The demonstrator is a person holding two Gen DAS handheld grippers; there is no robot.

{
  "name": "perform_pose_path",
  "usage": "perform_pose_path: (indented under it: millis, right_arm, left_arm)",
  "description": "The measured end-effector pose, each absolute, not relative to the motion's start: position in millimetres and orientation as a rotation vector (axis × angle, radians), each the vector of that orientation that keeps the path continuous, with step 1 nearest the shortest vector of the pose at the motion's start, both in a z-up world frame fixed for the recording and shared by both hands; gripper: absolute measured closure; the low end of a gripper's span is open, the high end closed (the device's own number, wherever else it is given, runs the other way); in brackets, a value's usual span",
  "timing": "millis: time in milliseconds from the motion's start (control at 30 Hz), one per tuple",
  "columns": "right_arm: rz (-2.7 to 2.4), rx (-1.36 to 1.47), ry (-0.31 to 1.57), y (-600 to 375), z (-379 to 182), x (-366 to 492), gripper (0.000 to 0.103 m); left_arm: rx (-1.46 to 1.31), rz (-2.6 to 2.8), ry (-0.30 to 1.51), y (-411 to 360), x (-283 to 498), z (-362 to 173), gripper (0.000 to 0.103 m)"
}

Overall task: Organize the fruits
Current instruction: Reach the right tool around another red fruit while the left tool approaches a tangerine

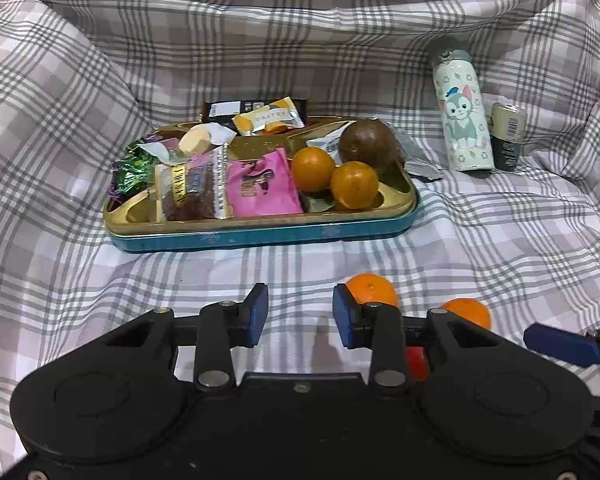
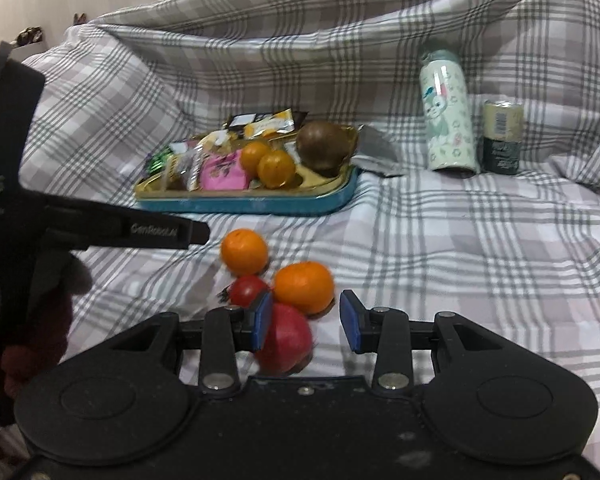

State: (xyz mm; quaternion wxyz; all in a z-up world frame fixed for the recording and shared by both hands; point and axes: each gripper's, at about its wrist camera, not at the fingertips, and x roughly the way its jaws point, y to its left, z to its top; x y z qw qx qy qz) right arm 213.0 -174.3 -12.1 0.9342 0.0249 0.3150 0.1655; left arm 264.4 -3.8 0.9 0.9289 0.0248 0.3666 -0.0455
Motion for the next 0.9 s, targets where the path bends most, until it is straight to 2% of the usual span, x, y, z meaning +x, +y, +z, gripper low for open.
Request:
perform_pose_path:
  millis: [367,833,900]
  right_arm:
    - [0.375,0.025,0.672,-160.8,-21.9,214.8,0.056]
    - [0.357,-0.051,0.697,-152.2,-28.0,213.1,0.055]
    - [0.350,-0.078,0.700,-149.7,-29.9,213.4,0.059]
  left_arm:
    - [0.003,-0.096,0.755,3.1,264.7,-6.9,0.059]
    - [0.042,-0.182,0.734,-8.9,257.1,-6.3,0.059]
    - [0.040,-0.199,0.735,-9.1,256.0,-5.7,0.059]
